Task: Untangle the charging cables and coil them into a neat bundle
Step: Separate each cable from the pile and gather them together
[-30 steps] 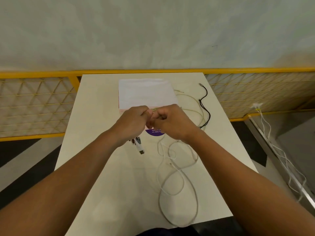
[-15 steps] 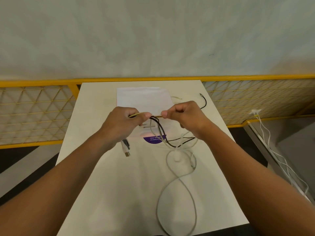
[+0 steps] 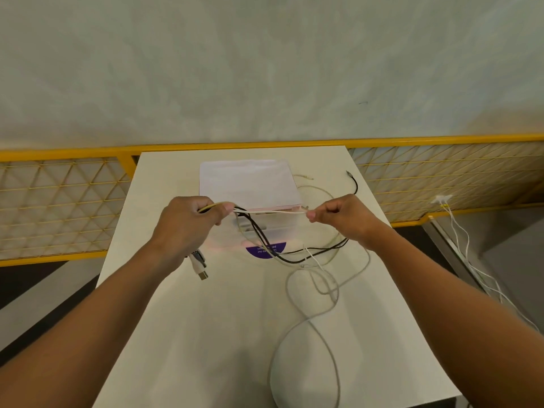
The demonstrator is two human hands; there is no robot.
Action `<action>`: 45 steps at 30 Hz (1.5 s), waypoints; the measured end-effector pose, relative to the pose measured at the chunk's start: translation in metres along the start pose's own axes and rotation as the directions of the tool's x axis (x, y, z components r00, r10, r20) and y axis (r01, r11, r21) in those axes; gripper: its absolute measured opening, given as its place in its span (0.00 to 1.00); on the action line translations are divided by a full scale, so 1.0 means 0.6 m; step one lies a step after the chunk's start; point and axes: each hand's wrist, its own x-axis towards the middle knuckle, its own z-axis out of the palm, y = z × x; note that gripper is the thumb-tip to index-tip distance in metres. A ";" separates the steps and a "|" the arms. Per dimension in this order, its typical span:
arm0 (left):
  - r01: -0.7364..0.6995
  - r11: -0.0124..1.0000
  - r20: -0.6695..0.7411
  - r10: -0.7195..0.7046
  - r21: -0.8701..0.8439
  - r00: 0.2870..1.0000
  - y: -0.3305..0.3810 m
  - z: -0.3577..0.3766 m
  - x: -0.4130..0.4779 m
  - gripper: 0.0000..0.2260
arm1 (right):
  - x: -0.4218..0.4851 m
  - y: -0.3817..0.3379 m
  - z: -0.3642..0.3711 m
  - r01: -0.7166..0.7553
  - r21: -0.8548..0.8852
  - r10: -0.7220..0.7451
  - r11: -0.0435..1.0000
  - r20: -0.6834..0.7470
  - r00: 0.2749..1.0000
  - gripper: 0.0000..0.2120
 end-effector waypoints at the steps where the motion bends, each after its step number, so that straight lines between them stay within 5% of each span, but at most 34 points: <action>1: 0.007 1.000 -0.010 -0.007 -0.003 1.000 -0.002 -0.002 0.002 0.20 | 0.003 0.006 -0.006 -0.011 0.003 0.011 1.000 -0.010 1.000 0.05; 15: 0.071 0.997 -0.121 -0.075 -0.034 0.990 -0.026 -0.020 0.018 0.20 | 0.043 0.096 -0.050 -0.177 -0.064 0.161 0.982 -0.206 0.965 0.05; 22: 0.099 0.992 -0.108 -0.107 -0.075 0.988 -0.027 -0.021 0.017 0.21 | 0.050 0.096 -0.064 -0.403 -0.438 0.176 0.803 -0.472 0.864 0.11; 24: 0.090 0.994 -0.083 -0.096 -0.070 0.992 -0.026 -0.018 0.014 0.21 | 0.055 0.080 -0.065 -0.409 -0.405 0.138 0.818 -0.552 0.823 0.10; 30: 0.064 0.996 -0.029 -0.065 -0.054 0.997 -0.026 -0.012 0.008 0.21 | 0.077 0.012 -0.077 -0.156 -0.140 0.016 0.978 -0.690 0.724 0.15; 36: 0.077 0.996 -0.011 -0.078 -0.035 0.997 -0.029 -0.007 0.002 0.20 | 0.087 -0.035 -0.075 0.173 0.086 -0.081 0.981 -0.629 0.773 0.08; 41: 0.086 0.996 0.010 -0.086 -0.008 0.996 -0.030 0.003 -0.002 0.20 | 0.094 -0.042 -0.058 0.222 -0.041 -0.200 0.974 -0.617 0.761 0.03; 45: 0.099 0.995 0.028 -0.100 0.004 0.995 -0.031 0.009 -0.007 0.20 | 0.094 -0.018 -0.039 0.169 -0.026 -0.151 0.985 -0.595 0.789 0.05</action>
